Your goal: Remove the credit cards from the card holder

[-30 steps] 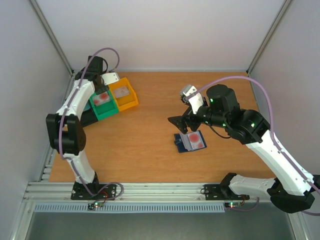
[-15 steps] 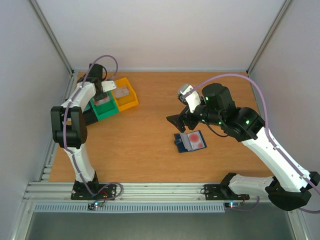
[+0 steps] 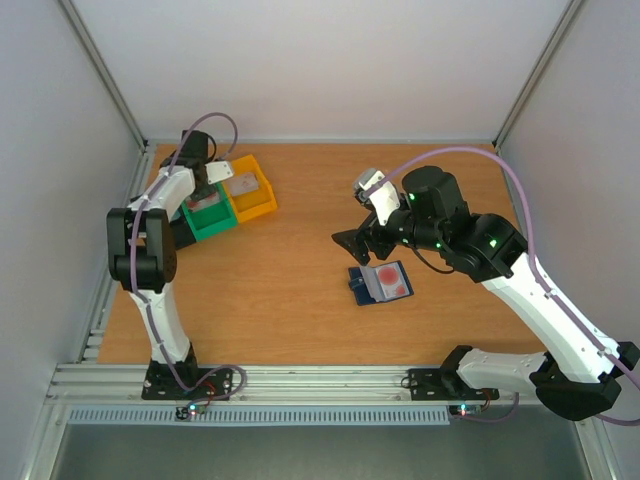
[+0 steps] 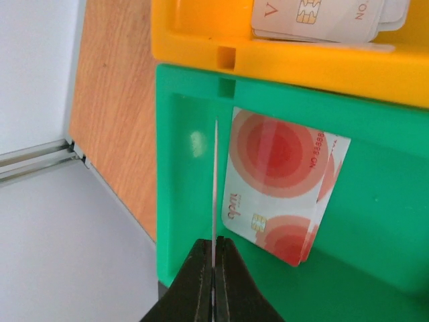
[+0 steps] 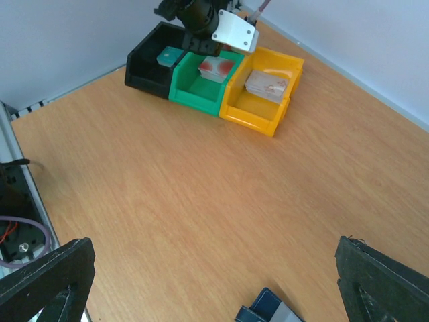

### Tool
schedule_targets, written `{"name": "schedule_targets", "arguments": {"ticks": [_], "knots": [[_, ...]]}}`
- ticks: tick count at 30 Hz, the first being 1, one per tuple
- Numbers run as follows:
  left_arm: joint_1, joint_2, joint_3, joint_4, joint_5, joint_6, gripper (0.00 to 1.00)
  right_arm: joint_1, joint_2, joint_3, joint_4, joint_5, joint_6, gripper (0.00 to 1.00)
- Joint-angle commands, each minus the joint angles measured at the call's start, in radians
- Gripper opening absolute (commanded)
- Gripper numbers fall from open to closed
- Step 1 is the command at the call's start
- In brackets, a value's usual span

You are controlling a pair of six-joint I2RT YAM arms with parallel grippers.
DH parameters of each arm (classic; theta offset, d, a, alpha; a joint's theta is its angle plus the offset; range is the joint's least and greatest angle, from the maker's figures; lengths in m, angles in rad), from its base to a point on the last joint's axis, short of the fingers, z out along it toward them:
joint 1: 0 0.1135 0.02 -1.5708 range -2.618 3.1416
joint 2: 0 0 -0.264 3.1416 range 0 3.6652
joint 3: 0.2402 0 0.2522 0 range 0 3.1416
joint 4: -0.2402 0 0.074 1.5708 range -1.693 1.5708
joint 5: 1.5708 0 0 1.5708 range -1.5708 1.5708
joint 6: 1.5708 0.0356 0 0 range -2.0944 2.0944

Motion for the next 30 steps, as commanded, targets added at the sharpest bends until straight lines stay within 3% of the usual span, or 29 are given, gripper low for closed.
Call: {"name": "schedule_targets", "arguments": {"ticks": [1,16,24,26,30], "knots": [[-0.002,0.058,0.025,0.077,-0.026,0.006,0.0,-0.006,-0.006,0.021,-0.007,-0.012,-0.009,0.99],[-0.003,0.103,-0.012,0.202,-0.062,0.043,0.0,-0.006,-0.004,0.019,-0.013,-0.064,-0.016,0.99],[-0.003,0.113,-0.008,0.167,-0.054,0.046,0.0,-0.007,-0.011,0.02,-0.019,-0.081,-0.018,0.98],[-0.003,0.113,-0.005,0.143,-0.048,0.042,0.08,-0.007,-0.009,0.022,-0.02,-0.083,-0.019,0.98],[0.0,0.099,0.014,0.08,-0.012,0.016,0.36,-0.006,-0.011,0.023,-0.025,-0.088,-0.02,0.99]]}}
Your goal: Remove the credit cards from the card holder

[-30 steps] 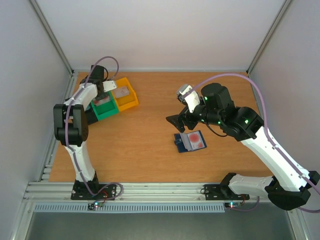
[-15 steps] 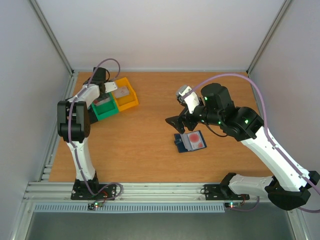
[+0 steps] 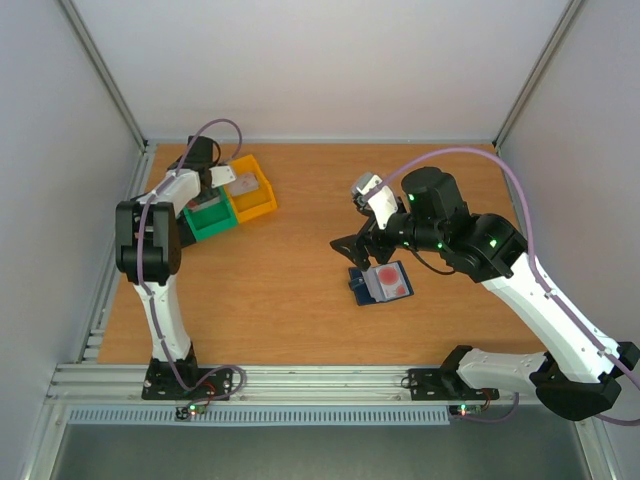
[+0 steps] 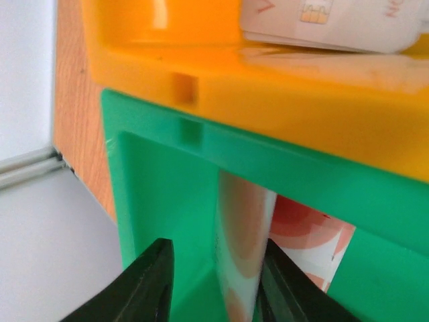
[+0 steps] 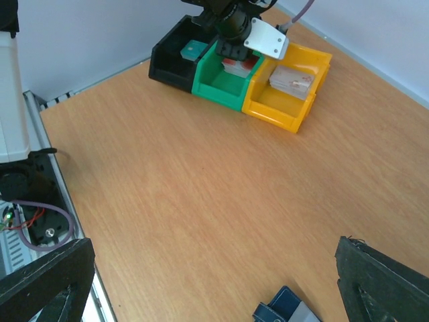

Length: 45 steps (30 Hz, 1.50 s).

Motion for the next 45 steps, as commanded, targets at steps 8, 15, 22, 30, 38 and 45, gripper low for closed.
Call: {"name": "schedule_targets", "arguments": {"ticks": [8,15,22,30,38,45], "knots": [[0.005,-0.043,0.075,-0.129,0.104,-0.032,0.65,-0.006,-0.014,0.028,-0.011,-0.036,-0.01,0.99],[0.005,-0.059,0.129,-0.206,0.136,-0.05,0.75,-0.013,0.028,0.072,-0.057,0.066,0.052,0.98],[0.005,-0.138,0.236,-0.383,0.254,-0.189,0.78,-0.305,0.141,0.041,-0.2,0.172,0.279,0.99],[-0.004,-0.346,0.293,-0.614,0.613,-0.53,0.94,-0.507,0.279,-0.24,-0.147,0.107,0.354,0.9],[-0.245,-0.517,-0.004,-0.682,0.92,-0.82,0.99,-0.502,0.444,-0.367,-0.113,0.006,0.341,0.73],[-0.46,-0.456,-0.257,-0.478,1.14,-1.078,0.99,-0.446,0.532,-0.443,-0.048,-0.008,0.381,0.7]]}}
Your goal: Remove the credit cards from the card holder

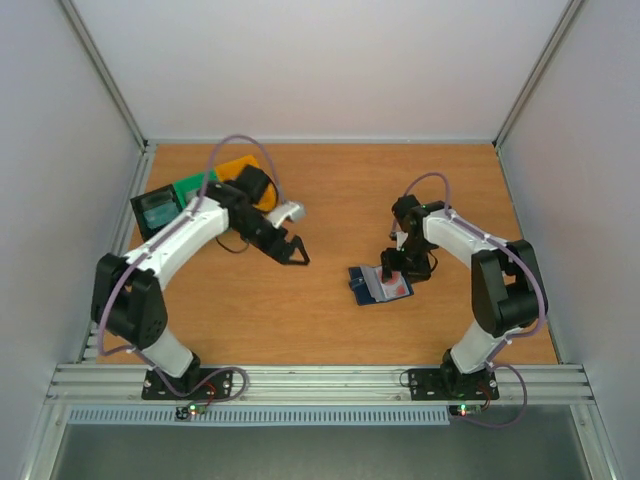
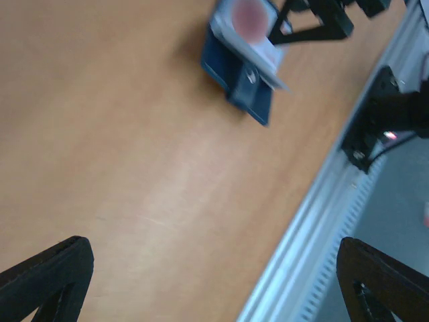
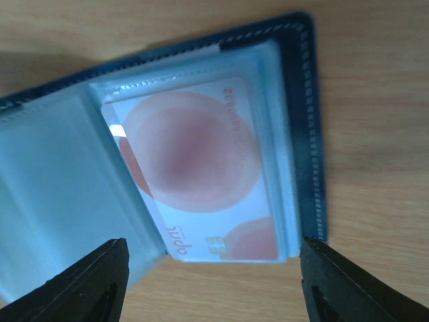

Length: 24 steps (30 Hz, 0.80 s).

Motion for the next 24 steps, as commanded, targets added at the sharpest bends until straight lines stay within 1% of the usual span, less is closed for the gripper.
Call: {"name": "schedule_targets", "arguments": {"ticks": [1,6,8,11,14,20,21,24], "knots": [[-0.091,0.05,-0.112,0.158,0.181,-0.256,0.99,0.05,0.043,-0.029,0.062,-0.038,0.053,0.7],[-0.19,0.122,-0.222,0.391,0.197,-0.431,0.99,0.135,0.097,-0.01,0.082,-0.027,0.111,0.69],[-0.205,0.165,-0.249,0.468,0.195,-0.493,0.99,0.173,0.113,0.008,0.08,-0.017,0.131,0.69],[-0.21,0.233,-0.267,0.541,0.204,-0.584,0.99,0.22,0.123,0.024,0.096,-0.038,0.163,0.69],[-0.216,0.256,-0.279,0.633,0.232,-0.649,0.99,0.239,0.122,0.02,0.153,-0.094,0.2,0.68],[-0.222,0.259,-0.31,0.703,0.228,-0.718,0.99,0.246,0.101,-0.04,0.371,-0.281,0.356,0.62],[-0.223,0.256,-0.32,0.719,0.227,-0.728,0.97,0.247,0.093,-0.049,0.396,-0.293,0.376,0.62],[-0.223,0.254,-0.33,0.733,0.225,-0.741,0.85,0.246,0.061,-0.057,0.411,-0.288,0.399,0.6]]}}
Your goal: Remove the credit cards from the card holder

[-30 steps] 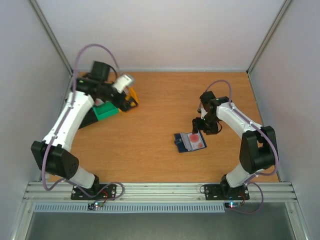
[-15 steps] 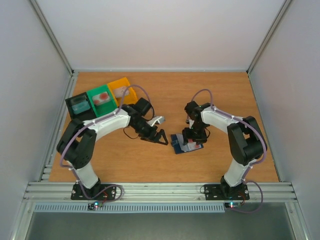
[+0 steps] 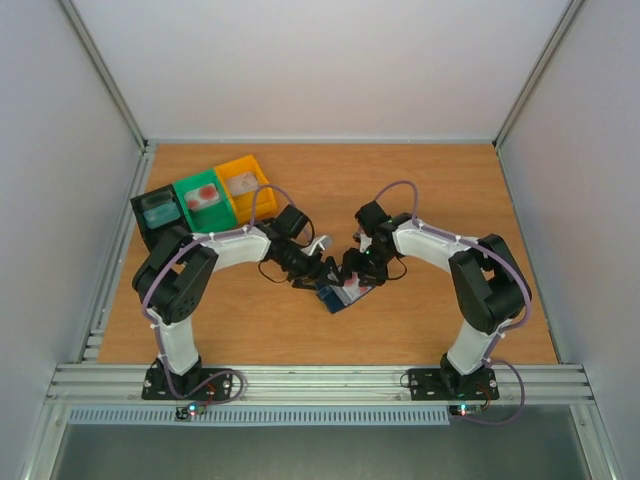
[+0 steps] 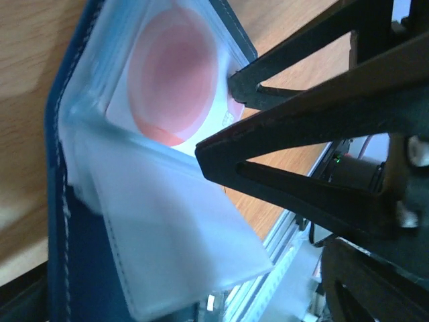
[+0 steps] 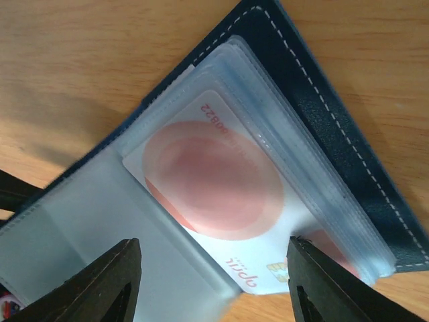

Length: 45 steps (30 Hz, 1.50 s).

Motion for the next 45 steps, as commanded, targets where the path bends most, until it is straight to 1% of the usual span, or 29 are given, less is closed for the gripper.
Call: {"name": "schedule_targets", "arguments": {"ticks": [1,4,6,9,11,15,18,21,24,28,29,30,31,32,33,35,37,39,41,42,45], "knots": [[-0.005,-0.015,-0.021,0.092,0.019,-0.059,0.82,0.01,-0.037,-0.032,0.111,-0.063,0.094,0.6],[-0.005,-0.007,-0.018,0.095,0.01,-0.079,0.73,0.01,-0.073,-0.032,0.084,-0.04,0.087,0.6],[-0.005,0.004,-0.012,0.093,0.011,-0.109,0.65,0.01,-0.096,-0.034,0.064,-0.024,0.085,0.6],[-0.004,0.025,0.006,0.072,0.017,-0.138,0.42,0.01,-0.11,-0.043,0.058,-0.025,0.085,0.6],[-0.006,0.036,0.015,0.065,0.027,-0.143,0.31,0.01,-0.115,-0.048,0.057,-0.027,0.084,0.59],[-0.005,0.042,0.02,0.055,0.023,-0.153,0.17,0.009,-0.121,-0.052,0.058,-0.036,0.082,0.57],[-0.006,0.044,0.029,0.036,0.024,-0.15,0.01,0.009,-0.13,-0.046,0.047,-0.038,0.07,0.57],[-0.007,0.05,0.062,-0.015,0.034,-0.116,0.0,-0.009,-0.164,-0.006,-0.018,-0.013,0.022,0.59],[-0.007,0.057,0.152,-0.153,0.038,0.012,0.0,-0.06,-0.253,0.019,-0.056,-0.011,-0.046,0.61],[-0.007,0.04,0.318,-0.41,-0.008,0.35,0.0,-0.169,-0.396,-0.006,-0.03,-0.111,-0.136,0.65],[-0.007,0.032,0.348,-0.466,-0.013,0.483,0.0,-0.189,-0.424,-0.021,-0.013,-0.147,-0.154,0.68],[-0.005,0.024,0.373,-0.528,-0.009,0.584,0.0,-0.204,-0.443,-0.034,0.002,-0.176,-0.168,0.71],[-0.003,0.014,0.391,-0.566,0.003,0.652,0.0,-0.214,-0.456,-0.047,0.013,-0.194,-0.183,0.73],[-0.002,0.002,0.403,-0.597,0.016,0.754,0.0,-0.223,-0.463,-0.056,0.019,-0.205,-0.2,0.77],[0.001,-0.013,0.407,-0.626,0.036,0.812,0.0,-0.238,-0.469,-0.067,0.027,-0.221,-0.213,0.79],[0.007,-0.043,0.406,-0.674,0.066,0.977,0.0,-0.264,-0.492,-0.1,0.071,-0.28,-0.237,0.85],[0.012,-0.065,0.405,-0.714,0.08,1.071,0.0,-0.285,-0.522,-0.14,0.113,-0.341,-0.256,0.91],[0.021,-0.085,0.405,-0.743,0.099,1.147,0.0,-0.289,-0.546,-0.166,0.134,-0.359,-0.272,0.97],[0.031,-0.091,0.391,-0.721,0.101,1.151,0.0,-0.289,-0.551,-0.196,0.157,-0.328,-0.264,0.99],[0.033,-0.086,0.385,-0.711,0.092,1.125,0.0,-0.289,-0.539,-0.207,0.159,-0.311,-0.255,0.98],[0.034,-0.059,0.393,-0.734,0.07,1.129,0.0,-0.289,-0.476,-0.225,0.156,-0.304,-0.241,0.96]]}}
